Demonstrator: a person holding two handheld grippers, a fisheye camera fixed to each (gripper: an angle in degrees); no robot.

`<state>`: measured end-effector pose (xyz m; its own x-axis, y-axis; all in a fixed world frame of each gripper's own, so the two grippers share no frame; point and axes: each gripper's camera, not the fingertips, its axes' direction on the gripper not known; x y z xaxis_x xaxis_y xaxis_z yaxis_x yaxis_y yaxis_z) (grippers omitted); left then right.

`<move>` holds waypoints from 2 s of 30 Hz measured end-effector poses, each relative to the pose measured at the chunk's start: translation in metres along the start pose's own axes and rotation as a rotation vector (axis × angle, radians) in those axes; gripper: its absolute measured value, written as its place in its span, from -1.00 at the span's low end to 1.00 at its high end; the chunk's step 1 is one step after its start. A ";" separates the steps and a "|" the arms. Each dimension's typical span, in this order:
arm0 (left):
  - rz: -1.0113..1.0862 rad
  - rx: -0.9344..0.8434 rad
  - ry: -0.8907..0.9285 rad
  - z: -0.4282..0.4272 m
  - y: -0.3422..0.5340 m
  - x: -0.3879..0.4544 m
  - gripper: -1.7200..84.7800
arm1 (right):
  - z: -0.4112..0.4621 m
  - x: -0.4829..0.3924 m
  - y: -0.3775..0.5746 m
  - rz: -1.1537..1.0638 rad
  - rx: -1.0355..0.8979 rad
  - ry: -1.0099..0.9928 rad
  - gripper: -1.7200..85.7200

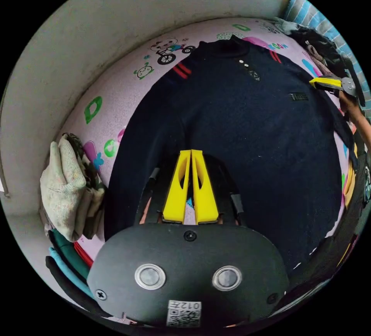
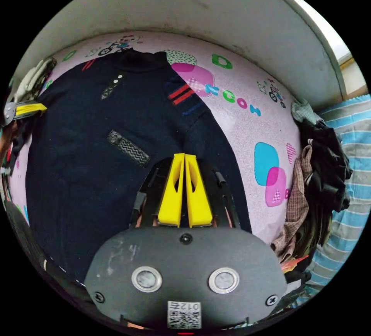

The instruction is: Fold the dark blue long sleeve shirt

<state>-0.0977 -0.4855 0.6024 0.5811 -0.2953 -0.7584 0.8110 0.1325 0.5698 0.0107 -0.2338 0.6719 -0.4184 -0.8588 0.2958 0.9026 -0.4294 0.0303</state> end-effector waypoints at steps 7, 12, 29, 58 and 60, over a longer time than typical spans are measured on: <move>0.147 -0.018 0.229 -0.022 0.102 0.074 -0.95 | -0.051 -0.006 0.125 0.161 0.001 -0.358 -0.98; 0.198 -0.122 0.231 -0.003 0.151 0.124 -0.95 | -0.053 -0.046 0.175 0.127 -0.061 -0.340 -0.98; 0.432 -0.187 0.236 -0.013 0.184 0.222 -0.96 | -0.117 -0.105 0.229 -0.112 -0.152 -0.405 -0.98; 0.177 -0.590 0.349 0.085 0.149 0.198 -0.84 | -0.097 0.006 0.276 0.236 -0.328 -0.548 -0.75; 0.168 -0.636 0.320 0.099 0.150 0.202 -0.81 | -0.089 0.010 0.275 0.249 -0.354 -0.558 -0.74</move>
<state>0.1343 -0.6187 0.5658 0.6138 0.0552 -0.7875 0.5349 0.7045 0.4663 0.2455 -0.3856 0.5980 -0.0036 -0.7121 0.7021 0.8383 -0.3850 -0.3861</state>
